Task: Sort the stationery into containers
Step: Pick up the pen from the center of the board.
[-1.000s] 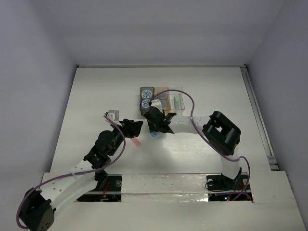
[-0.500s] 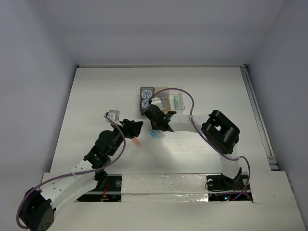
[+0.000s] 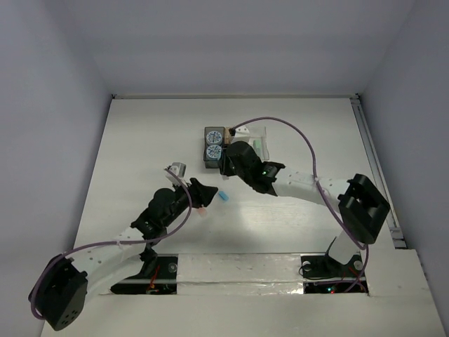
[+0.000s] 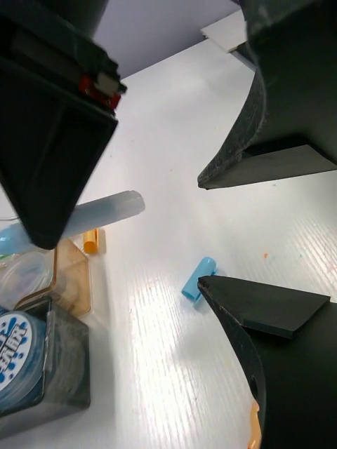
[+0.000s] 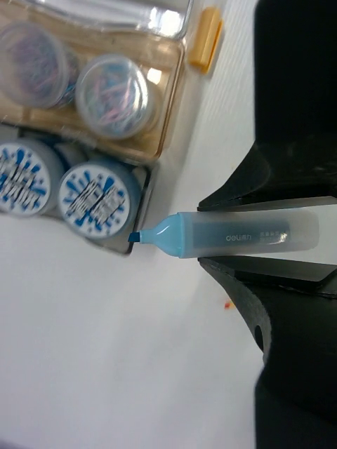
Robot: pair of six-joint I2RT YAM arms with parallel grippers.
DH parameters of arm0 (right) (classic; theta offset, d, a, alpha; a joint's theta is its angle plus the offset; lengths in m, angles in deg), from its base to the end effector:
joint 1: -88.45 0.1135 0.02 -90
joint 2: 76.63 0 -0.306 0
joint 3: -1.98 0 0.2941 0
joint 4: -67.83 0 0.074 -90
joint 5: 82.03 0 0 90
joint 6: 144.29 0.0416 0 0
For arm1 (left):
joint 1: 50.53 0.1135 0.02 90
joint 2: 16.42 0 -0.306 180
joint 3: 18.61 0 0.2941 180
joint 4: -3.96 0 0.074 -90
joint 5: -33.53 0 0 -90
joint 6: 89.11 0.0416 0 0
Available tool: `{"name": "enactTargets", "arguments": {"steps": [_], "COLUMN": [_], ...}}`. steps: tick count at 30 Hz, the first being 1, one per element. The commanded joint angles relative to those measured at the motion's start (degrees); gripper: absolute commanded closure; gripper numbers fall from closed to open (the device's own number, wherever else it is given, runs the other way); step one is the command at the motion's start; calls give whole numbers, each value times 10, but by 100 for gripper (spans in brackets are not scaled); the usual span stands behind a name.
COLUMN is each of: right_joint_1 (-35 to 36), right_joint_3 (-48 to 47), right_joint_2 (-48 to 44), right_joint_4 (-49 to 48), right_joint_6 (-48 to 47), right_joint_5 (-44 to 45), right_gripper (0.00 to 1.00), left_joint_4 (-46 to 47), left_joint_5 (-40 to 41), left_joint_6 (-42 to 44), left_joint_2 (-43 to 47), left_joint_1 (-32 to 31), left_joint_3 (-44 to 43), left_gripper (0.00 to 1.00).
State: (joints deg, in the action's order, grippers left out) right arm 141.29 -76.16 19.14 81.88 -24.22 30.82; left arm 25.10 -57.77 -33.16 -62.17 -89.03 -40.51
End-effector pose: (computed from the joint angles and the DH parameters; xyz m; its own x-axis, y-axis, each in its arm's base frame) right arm 0.2706 0.3303 0.2699 -0.5425 0.0487 -0.8386 -0.3039 0.9194 0.2499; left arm 0.1488 -0.1196 0.2083 -0.3891 -0.4058 -0.8270 0.5096 0.6531 -0.5602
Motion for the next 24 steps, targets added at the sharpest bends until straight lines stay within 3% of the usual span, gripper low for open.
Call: {"name": "enactTargets", "arguments": {"steps": [1, 8, 24], "right_joint_1": [-4, -4, 7], "right_joint_3": [33, 57, 83], "right_joint_2": [-26, -45, -66], "right_joint_4": [-104, -131, -159], "right_joint_6": [39, 54, 76], "right_joint_5": [-47, -75, -117], "right_gripper": [93, 93, 94], "left_joint_4": [90, 176, 239], "left_joint_5": [-34, -46, -44], "left_joint_6": [-22, -30, -30], "left_joint_2": [-22, -60, -153], "left_joint_1": [1, 1, 1], "left_joint_3": [-2, -9, -31], "left_gripper": [51, 51, 59]}}
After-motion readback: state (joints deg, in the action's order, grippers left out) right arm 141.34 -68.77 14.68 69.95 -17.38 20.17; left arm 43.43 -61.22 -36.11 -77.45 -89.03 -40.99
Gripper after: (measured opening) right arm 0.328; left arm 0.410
